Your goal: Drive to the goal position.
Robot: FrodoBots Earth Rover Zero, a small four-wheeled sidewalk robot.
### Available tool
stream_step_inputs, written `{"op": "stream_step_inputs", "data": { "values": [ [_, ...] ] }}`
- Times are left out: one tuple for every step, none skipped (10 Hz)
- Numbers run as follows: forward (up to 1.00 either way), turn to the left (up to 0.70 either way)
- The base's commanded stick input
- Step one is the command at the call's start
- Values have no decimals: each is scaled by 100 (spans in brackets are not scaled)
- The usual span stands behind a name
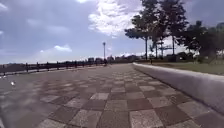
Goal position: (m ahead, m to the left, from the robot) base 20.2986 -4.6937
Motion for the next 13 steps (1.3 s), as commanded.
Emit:
{"op": "stream_step_inputs", "data": {
  "values": [
    [45, 0],
    [45, 0],
    [45, 0],
    [45, 0],
    [45, 0],
    [45, 0],
    [45, 0],
    [45, 0],
    [45, 0],
    [45, 0],
    [45, 0],
    [45, 0],
    [45, 0]
  ]
}}
